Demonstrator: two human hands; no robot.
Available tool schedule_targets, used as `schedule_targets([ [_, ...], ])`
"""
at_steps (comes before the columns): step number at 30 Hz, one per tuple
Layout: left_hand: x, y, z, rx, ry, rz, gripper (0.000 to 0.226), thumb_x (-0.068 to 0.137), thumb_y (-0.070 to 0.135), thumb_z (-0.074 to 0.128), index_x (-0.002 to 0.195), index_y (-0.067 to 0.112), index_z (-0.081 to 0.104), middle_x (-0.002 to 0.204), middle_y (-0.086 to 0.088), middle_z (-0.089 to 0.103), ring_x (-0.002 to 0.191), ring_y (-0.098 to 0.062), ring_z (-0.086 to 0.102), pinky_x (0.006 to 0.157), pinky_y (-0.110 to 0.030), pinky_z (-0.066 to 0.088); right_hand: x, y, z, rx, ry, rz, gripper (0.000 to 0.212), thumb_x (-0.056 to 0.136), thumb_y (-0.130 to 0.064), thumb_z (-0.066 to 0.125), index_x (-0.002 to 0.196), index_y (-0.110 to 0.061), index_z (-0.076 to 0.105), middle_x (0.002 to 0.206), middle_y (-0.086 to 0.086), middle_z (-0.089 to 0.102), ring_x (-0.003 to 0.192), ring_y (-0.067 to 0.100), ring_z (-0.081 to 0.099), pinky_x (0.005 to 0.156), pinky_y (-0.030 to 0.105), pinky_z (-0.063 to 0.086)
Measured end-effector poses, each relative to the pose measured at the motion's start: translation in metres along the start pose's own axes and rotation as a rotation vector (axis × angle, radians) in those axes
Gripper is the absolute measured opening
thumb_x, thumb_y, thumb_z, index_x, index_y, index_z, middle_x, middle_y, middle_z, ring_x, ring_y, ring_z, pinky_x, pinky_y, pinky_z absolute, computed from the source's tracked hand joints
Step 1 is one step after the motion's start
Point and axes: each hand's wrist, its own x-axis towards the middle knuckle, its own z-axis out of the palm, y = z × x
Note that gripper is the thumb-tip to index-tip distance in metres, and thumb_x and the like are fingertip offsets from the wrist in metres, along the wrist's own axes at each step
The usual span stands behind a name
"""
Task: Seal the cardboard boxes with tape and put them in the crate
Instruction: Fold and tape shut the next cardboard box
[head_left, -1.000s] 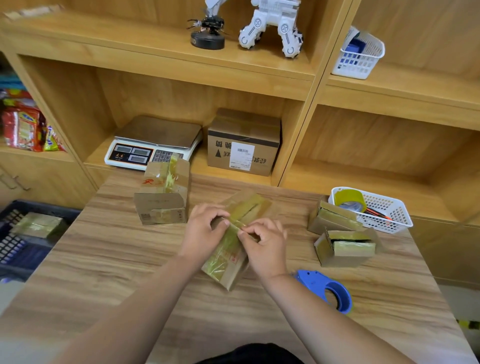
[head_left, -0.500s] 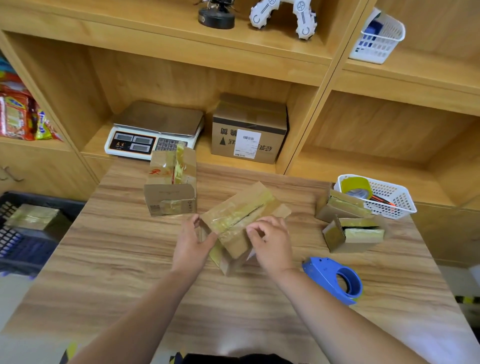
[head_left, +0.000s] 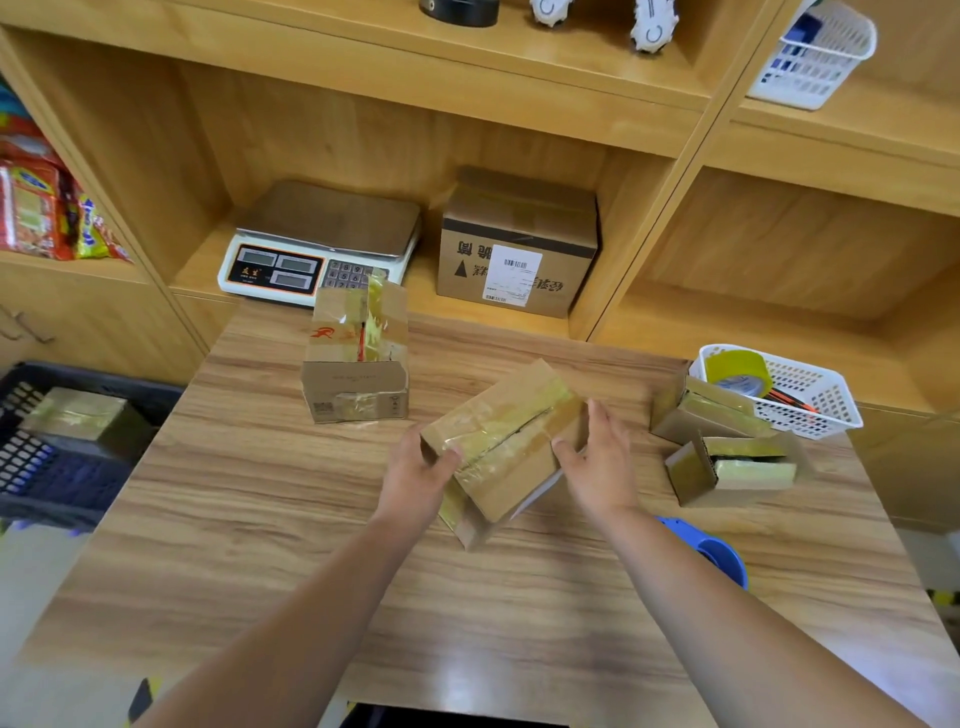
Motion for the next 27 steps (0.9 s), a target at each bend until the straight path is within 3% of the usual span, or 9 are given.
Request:
schedule_targets([
  [4, 0.004, 0.007, 0.001, -0.069, -0.024, -0.05, 0.029, 0.081, 0.022, 0.065, 0.094, 0.045, 0.054, 0.095, 0.012, 0.067, 0.091, -0.014, 0.065, 0.081, -0.039, 0.053, 0.006, 0.006, 0.002, 0.014, -0.003, -0.025, 0.071, 0.09, -0.034, 0.059, 0.149, -0.013, 0.024, 0.148, 0.002, 0.028, 0.132, 0.019, 0.018, 0.111, 0.032, 0.02],
  [7, 0.012, 0.018, 0.005, -0.03, 0.002, -0.058, 0.03, 0.076, 0.027, 0.065, 0.101, 0.04, 0.059, 0.09, 0.014, 0.068, 0.086, -0.015, 0.066, 0.082, -0.045, 0.055, 0.007, 0.013, 0.003, -0.018, 0.009, -0.078, 0.071, 0.09, -0.036, 0.059, 0.148, -0.012, 0.027, 0.147, 0.004, 0.029, 0.129, 0.022, 0.021, 0.11, 0.034, 0.021],
  [10, 0.021, 0.027, 0.013, 0.124, 0.086, -0.039, 0.036, 0.076, 0.044, 0.07, 0.11, 0.034, 0.062, 0.103, 0.013, 0.066, 0.093, -0.011, 0.063, 0.085, -0.039, 0.053, 0.009, 0.023, 0.004, -0.045, 0.025, -0.139, 0.071, 0.09, -0.039, 0.059, 0.148, -0.012, 0.029, 0.146, 0.006, 0.03, 0.128, 0.025, 0.024, 0.108, 0.034, 0.024],
  [15, 0.035, 0.026, 0.021, 0.159, 0.185, 0.006, 0.02, 0.087, 0.035, 0.064, 0.102, 0.024, 0.071, 0.108, 0.007, 0.064, 0.098, -0.013, 0.059, 0.085, -0.03, 0.048, 0.012, 0.032, 0.007, -0.005, 0.041, -0.19, 0.07, 0.089, -0.045, 0.057, 0.147, -0.012, 0.033, 0.143, 0.005, 0.033, 0.125, 0.019, 0.022, 0.104, 0.03, 0.024],
  [18, 0.037, 0.023, 0.023, 0.212, 0.195, 0.066, 0.017, 0.091, 0.03, 0.058, 0.097, 0.026, 0.073, 0.1, 0.008, 0.063, 0.093, -0.012, 0.058, 0.07, -0.02, 0.042, 0.013, 0.035, 0.008, 0.009, 0.051, -0.217, 0.07, 0.089, -0.044, 0.059, 0.145, -0.01, 0.036, 0.141, 0.008, 0.035, 0.123, 0.019, 0.023, 0.101, 0.029, 0.025],
  [21, 0.038, 0.024, 0.023, 0.375, 0.211, 0.093, 0.019, 0.093, 0.036, 0.053, 0.091, 0.03, 0.071, 0.092, 0.011, 0.062, 0.084, -0.013, 0.057, 0.062, -0.022, 0.038, 0.015, 0.037, 0.006, 0.004, 0.031, -0.221, 0.07, 0.088, -0.045, 0.058, 0.145, -0.011, 0.036, 0.142, 0.008, 0.034, 0.123, 0.022, 0.024, 0.102, 0.035, 0.028],
  [24, 0.042, 0.034, 0.024, 0.693, 0.235, 0.107, 0.035, 0.084, 0.057, 0.054, 0.071, 0.024, 0.057, 0.068, 0.009, 0.06, 0.066, -0.017, 0.056, 0.05, -0.023, 0.032, 0.016, 0.037, 0.001, -0.044, 0.046, -0.254, 0.066, 0.088, -0.043, 0.06, 0.142, -0.011, 0.041, 0.14, 0.011, 0.036, 0.122, 0.028, 0.029, 0.102, 0.039, 0.032],
  [27, 0.047, 0.045, 0.031, 0.847, 0.238, 0.086, 0.051, 0.076, 0.068, 0.057, 0.063, 0.022, 0.039, 0.062, 0.009, 0.05, 0.062, -0.018, 0.05, 0.047, -0.025, 0.026, 0.016, 0.037, -0.002, -0.092, 0.037, -0.255, 0.066, 0.089, -0.046, 0.057, 0.144, -0.013, 0.038, 0.142, 0.009, 0.035, 0.124, 0.026, 0.028, 0.104, 0.039, 0.032],
])
